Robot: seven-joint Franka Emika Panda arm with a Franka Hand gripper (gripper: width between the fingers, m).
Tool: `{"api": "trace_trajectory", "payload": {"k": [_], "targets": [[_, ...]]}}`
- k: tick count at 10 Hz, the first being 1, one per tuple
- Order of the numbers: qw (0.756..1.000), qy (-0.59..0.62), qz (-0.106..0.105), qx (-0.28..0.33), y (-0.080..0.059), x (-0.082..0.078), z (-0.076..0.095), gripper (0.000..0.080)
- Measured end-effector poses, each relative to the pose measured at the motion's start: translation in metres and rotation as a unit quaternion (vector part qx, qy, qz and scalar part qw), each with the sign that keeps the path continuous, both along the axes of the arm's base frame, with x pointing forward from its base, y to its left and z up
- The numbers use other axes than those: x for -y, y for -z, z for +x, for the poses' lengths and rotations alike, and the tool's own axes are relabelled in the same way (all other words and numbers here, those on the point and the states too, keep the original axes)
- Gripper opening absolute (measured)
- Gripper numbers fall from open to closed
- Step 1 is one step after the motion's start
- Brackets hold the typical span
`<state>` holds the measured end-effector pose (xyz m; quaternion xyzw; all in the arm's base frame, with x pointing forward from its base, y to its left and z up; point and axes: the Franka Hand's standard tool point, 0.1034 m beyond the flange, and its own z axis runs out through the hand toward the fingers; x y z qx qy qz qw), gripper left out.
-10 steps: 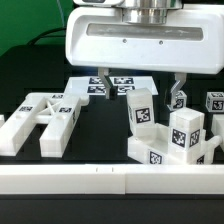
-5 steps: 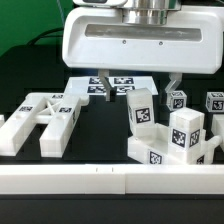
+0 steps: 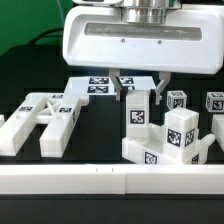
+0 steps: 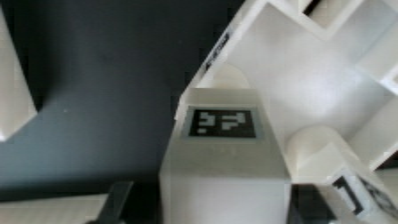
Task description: Assemble chair
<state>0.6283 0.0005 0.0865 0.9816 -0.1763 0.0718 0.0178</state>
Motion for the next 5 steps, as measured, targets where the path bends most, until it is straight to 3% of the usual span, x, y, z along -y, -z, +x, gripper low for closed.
{"api": "trace_trajectory", "payload": {"k": [3,5], "targets": [[0.988,0.155,0.022,0.012,0.0011,0.0021,0.0031,0.0294],[0.965,0.257,0.043,0.017,0.0016,0.0051,0.0018,0.0294]]}}
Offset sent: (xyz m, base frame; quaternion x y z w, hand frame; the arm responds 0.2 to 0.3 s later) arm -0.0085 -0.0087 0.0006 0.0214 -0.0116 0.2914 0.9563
